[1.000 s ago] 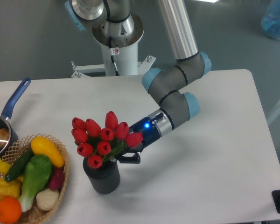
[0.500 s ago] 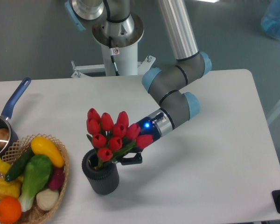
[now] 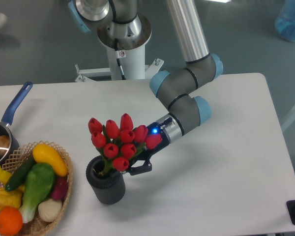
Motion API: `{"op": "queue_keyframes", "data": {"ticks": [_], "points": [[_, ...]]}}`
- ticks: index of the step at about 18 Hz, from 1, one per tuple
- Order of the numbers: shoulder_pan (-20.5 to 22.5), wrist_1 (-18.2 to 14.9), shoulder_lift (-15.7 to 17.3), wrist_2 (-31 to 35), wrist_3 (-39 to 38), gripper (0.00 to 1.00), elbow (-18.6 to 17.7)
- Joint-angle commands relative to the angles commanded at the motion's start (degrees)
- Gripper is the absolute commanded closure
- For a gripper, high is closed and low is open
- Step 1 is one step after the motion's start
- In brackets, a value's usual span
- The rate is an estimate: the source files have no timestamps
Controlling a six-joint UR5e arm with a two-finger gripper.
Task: Insert the flowers into the vase
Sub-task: 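Open the gripper to release the tulip stems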
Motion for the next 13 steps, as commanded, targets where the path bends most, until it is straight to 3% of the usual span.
{"op": "queue_keyframes", "data": {"ticks": [13], "points": [[-0.4, -0.2, 2.0, 8.2, -1.1, 0.40, 0.0]]}}
